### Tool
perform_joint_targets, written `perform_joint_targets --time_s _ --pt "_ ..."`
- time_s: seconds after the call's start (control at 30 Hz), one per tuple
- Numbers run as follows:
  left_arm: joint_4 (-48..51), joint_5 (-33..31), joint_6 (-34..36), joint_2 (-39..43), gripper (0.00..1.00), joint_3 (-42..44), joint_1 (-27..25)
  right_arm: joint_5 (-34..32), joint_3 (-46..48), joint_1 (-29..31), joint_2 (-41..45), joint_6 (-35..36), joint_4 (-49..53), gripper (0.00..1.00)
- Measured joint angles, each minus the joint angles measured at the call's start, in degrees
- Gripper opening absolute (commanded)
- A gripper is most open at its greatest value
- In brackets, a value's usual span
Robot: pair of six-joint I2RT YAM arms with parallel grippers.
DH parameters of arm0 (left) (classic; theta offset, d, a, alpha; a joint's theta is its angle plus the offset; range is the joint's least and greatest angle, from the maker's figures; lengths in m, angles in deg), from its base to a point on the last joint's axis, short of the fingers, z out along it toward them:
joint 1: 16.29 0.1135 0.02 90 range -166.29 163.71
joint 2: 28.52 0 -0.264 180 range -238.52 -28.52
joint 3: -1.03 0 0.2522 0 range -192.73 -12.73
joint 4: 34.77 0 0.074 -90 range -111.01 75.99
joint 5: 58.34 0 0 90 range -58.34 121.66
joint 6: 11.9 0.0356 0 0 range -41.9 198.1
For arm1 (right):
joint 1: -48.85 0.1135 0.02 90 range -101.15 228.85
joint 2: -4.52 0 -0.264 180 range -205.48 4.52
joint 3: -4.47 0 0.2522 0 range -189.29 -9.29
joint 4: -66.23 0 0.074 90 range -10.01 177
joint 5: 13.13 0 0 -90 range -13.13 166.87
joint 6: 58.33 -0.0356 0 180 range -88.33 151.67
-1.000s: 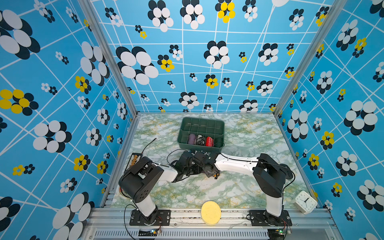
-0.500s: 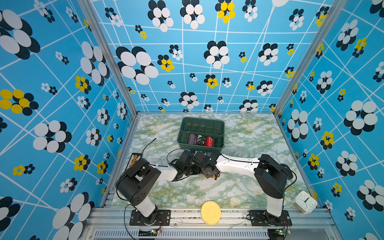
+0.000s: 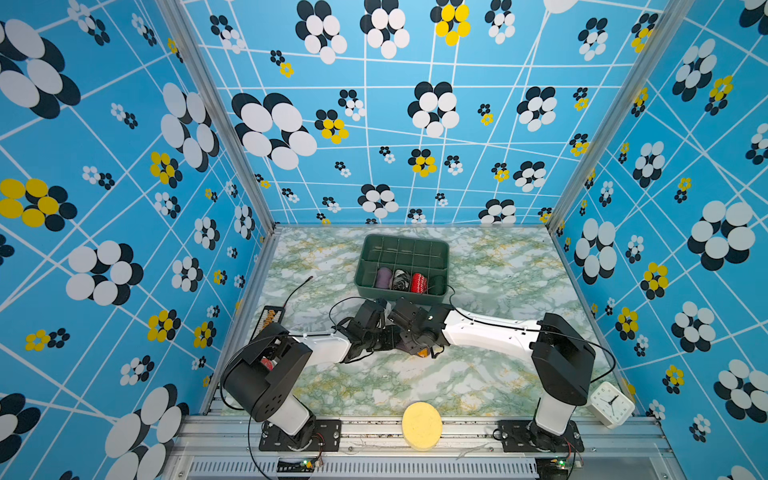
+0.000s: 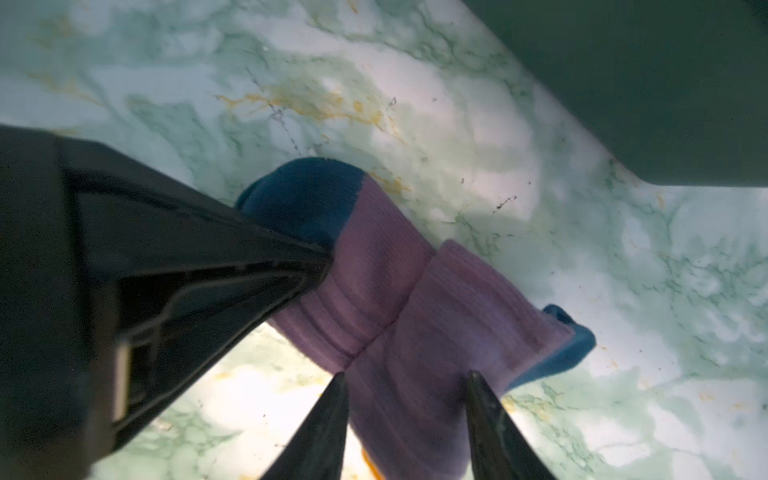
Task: Roll the socks
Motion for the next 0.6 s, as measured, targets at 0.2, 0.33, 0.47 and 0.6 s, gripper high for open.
perform_joint_targets --time_s 0.2,0.33,0.47,0.6 --pt "1.0 -0.2 0.6 0.6 0.05 0.0 0.4 3.7 2.3 -0.9 4.4 -0.3 -2.6 0.49" --pt "2.4 -0.4 1.0 2.2 0.05 0.0 0.4 7.5 9.0 -5.0 12.0 -2.4 -5.8 0.5" --pt "5.2 -0.7 2.0 5.0 0.05 -0.5 0.4 10.2 16.1 -12.9 20.1 -6.4 -8.0 0.47" --pt "8.7 -1.5 3.2 7.7 0.05 -3.1 0.0 12.0 20.8 -17.0 22.2 -9.0 -8.5 0.41"
